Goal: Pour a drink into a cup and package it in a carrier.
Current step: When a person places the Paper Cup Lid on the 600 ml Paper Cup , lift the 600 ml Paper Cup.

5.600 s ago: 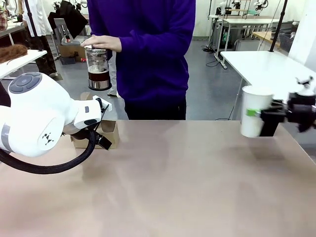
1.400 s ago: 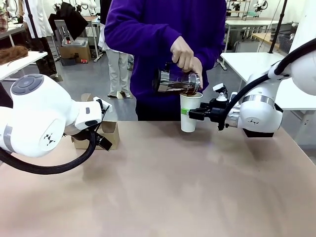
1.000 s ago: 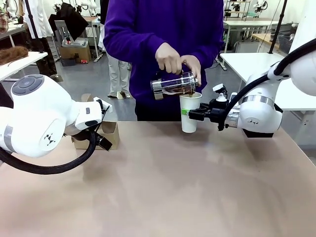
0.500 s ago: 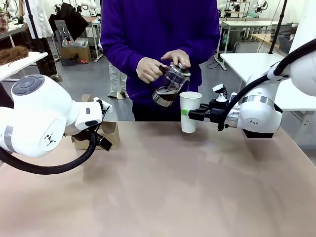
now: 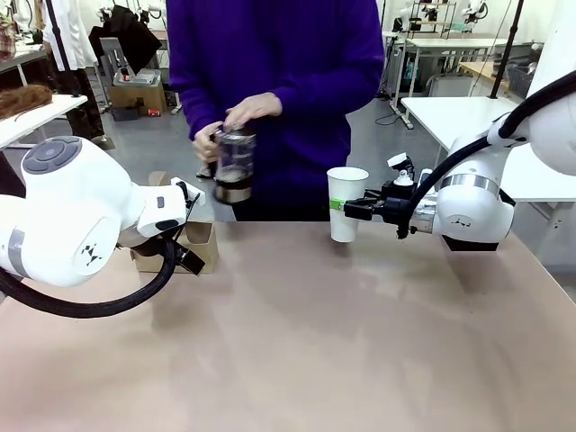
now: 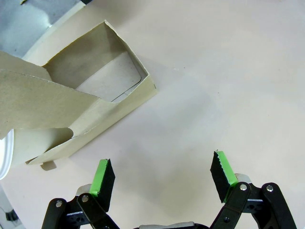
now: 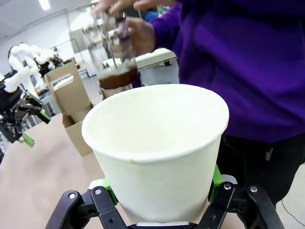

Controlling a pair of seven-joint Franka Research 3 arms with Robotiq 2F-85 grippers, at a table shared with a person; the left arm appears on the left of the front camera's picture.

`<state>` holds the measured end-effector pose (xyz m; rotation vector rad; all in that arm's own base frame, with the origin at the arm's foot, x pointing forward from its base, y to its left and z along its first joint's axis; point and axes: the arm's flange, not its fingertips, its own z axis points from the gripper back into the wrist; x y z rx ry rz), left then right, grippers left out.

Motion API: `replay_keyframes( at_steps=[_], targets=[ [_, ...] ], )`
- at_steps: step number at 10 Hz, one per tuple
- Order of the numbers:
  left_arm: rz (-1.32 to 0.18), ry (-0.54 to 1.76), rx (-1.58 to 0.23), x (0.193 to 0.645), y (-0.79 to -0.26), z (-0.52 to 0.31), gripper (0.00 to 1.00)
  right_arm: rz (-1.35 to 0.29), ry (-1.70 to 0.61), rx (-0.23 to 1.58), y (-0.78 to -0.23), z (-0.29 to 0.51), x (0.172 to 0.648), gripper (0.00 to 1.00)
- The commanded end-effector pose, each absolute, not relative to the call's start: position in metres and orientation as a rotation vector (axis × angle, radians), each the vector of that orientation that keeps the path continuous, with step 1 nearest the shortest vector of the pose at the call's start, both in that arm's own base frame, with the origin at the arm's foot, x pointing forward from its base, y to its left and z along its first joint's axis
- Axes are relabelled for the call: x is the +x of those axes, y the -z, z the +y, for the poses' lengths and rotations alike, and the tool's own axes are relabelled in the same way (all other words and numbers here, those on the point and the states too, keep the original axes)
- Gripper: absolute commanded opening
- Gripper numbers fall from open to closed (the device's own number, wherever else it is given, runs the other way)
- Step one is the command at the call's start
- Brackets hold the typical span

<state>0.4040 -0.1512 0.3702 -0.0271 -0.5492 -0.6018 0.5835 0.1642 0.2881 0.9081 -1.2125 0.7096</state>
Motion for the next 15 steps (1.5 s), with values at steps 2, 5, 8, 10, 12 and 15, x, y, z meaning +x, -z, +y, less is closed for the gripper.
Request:
replay_keyframes(
  at_steps=[2,5,8,10,12,15],
  targets=[
    [-0.55,0.602,-0.029,0.4037,-0.3706,-0.1512,1.0,-1.213,-0.705,0.9,-0.2908,0.1659,0.5831,0.8],
    [-0.55,0.602,-0.029,0.4037,-0.3706,-0.1512,1.0,-1.213,-0.705,0.9,-0.2908,0.1659,0.5831,0.8],
    [-0.55,0.602,-0.029,0.4037,-0.3706,-0.1512,1.0,-1.213,-0.705,0.9,-0.2908,0.1659,0.5831,0.8],
    [-0.55,0.602,-0.029,0.4037,-0.3706,-0.1512,1.0,-1.213,-0.705,0.9,-0.2908,0.1659,0.5831,0.8],
    [-0.55,0.602,-0.029,0.4037,-0.3706,-0.1512,1.0,-1.213,-0.705,0.9,-0.2908,0.1659,0.5831,0.8],
    [-0.55,0.602,-0.029,0.4037,-0.3706,-0.1512,1.0,-1.213,-0.705,0.9,-0.2908,0.1659,0.5831,0.8]
  ],
)
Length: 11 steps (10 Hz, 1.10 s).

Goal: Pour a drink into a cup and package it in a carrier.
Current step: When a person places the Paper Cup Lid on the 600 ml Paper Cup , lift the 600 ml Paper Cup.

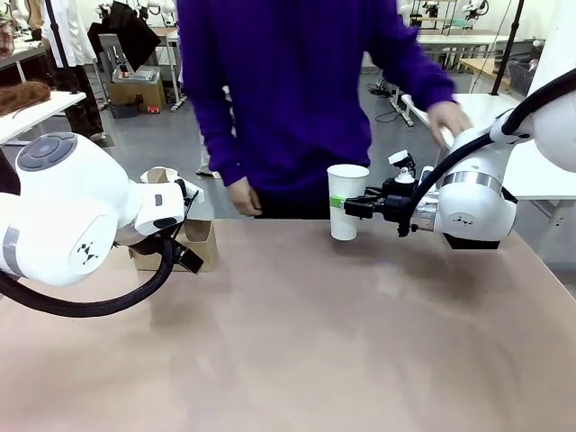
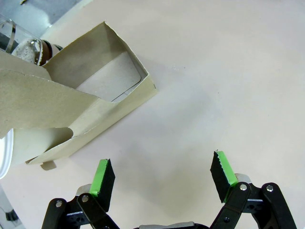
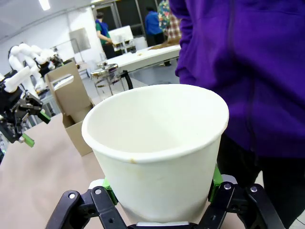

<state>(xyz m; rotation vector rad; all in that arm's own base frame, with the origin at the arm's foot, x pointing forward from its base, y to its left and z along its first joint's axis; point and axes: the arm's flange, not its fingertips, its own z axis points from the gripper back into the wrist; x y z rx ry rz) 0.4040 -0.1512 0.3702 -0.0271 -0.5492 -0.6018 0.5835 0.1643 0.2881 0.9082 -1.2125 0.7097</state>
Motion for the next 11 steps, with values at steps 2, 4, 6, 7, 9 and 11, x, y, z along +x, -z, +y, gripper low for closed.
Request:
replay_keyframes(
  at_steps=[2,4,6,7,9,11],
  targets=[
    [-0.55,0.602,-0.029,0.4037,-0.3706,-0.1512,1.0,-1.213,-0.705,0.9,-0.2908,0.1659,0.5831,0.8],
    [-0.55,0.602,-0.029,0.4037,-0.3706,-0.1512,1.0,-1.213,-0.705,0.9,-0.2908,0.1659,0.5831,0.8],
    [-0.55,0.602,-0.029,0.4037,-0.3706,-0.1512,1.0,-1.213,-0.705,0.9,-0.2908,0.1659,0.5831,0.8],
    [-0.55,0.602,-0.029,0.4037,-0.3706,-0.1512,1.0,-1.213,-0.705,0.9,-0.2908,0.1659,0.5831,0.8],
    [-0.55,0.602,-0.029,0.4037,-0.3706,-0.1512,1.0,-1.213,-0.705,0.9,-0.2908,0.1659,0.5831,0.8],
    [-0.55,0.602,-0.029,0.4037,-0.3706,-0.1512,1.0,-1.213,-0.705,0.9,-0.2908,0.1659,0.5831,0.8]
  ],
)
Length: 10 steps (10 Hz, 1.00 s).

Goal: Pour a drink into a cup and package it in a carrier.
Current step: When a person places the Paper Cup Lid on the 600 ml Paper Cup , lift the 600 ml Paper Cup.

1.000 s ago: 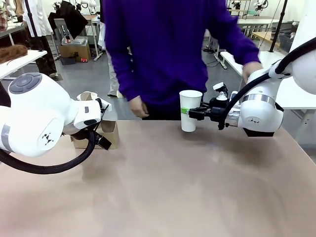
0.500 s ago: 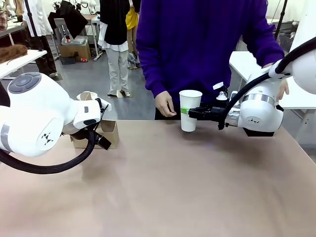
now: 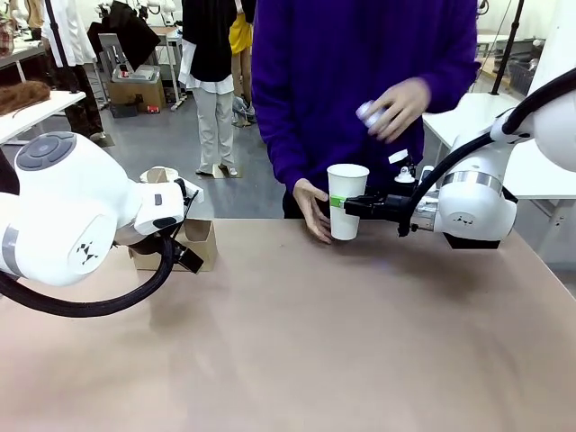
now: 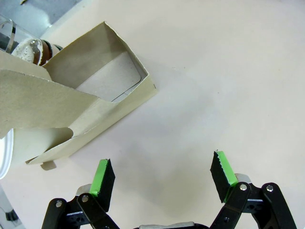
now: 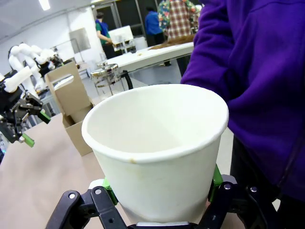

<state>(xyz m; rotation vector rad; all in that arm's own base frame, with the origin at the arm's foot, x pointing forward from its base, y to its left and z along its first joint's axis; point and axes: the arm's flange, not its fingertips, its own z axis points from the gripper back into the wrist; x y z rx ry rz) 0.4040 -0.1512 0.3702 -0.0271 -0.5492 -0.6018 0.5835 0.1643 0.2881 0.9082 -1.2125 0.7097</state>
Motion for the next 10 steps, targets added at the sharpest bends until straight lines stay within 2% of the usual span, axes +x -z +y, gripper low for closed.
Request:
replay_keyframes(
  at_steps=[1,10],
  targets=[
    [-0.55,0.602,-0.029,0.4037,-0.3706,-0.1512,1.0,-1.213,-0.705,0.9,-0.2908,0.1659,0.5831,0.8],
    [-0.55,0.602,-0.029,0.4037,-0.3706,-0.1512,1.0,-1.213,-0.705,0.9,-0.2908,0.1659,0.5831,0.8]
  ],
)
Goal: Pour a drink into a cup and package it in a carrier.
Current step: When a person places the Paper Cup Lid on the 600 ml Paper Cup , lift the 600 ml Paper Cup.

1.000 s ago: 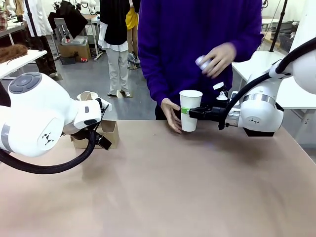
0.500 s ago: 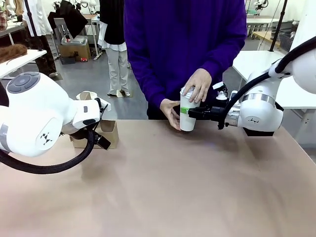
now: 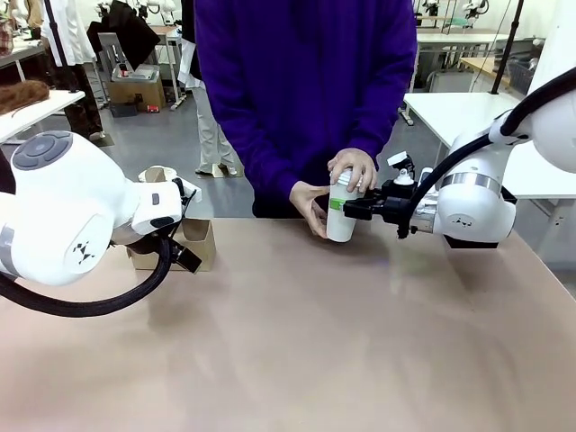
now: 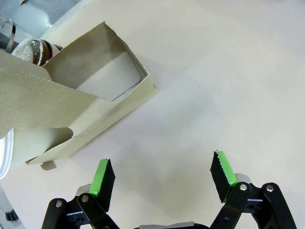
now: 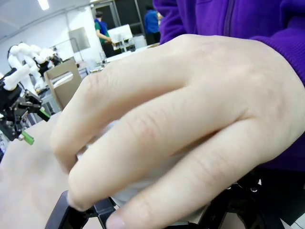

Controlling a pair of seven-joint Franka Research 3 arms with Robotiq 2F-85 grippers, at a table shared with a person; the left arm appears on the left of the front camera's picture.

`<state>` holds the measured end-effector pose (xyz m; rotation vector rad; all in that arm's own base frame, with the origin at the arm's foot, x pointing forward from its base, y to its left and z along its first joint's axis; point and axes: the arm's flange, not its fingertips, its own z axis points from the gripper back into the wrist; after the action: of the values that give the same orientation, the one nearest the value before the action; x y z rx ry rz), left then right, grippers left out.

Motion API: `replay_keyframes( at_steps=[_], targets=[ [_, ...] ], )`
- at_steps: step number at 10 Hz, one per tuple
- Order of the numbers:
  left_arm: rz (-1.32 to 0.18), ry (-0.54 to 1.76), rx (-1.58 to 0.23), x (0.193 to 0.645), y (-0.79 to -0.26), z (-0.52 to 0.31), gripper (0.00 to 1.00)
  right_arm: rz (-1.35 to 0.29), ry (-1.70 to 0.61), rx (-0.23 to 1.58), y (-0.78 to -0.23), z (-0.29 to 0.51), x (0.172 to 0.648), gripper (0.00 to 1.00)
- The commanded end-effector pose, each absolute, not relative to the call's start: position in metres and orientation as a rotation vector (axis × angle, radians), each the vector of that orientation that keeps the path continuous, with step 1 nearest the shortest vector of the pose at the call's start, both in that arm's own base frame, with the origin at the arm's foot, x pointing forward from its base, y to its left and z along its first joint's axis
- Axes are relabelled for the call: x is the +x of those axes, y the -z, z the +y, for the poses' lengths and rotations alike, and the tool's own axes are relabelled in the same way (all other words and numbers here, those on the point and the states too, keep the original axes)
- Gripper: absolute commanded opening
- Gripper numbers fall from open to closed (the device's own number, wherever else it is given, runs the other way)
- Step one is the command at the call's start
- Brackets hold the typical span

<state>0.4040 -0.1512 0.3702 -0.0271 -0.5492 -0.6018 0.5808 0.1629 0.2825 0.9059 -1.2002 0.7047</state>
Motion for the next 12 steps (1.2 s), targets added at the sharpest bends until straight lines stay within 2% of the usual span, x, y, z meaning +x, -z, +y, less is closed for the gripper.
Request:
replay_keyframes(
  at_steps=[1,12],
  targets=[
    [-0.55,0.602,-0.029,0.4037,-0.3706,-0.1512,1.0,-1.213,-0.705,0.9,-0.2908,0.1659,0.5831,0.8],
    [-0.55,0.602,-0.029,0.4037,-0.3706,-0.1512,1.0,-1.213,-0.705,0.9,-0.2908,0.1659,0.5831,0.8]
  ],
)
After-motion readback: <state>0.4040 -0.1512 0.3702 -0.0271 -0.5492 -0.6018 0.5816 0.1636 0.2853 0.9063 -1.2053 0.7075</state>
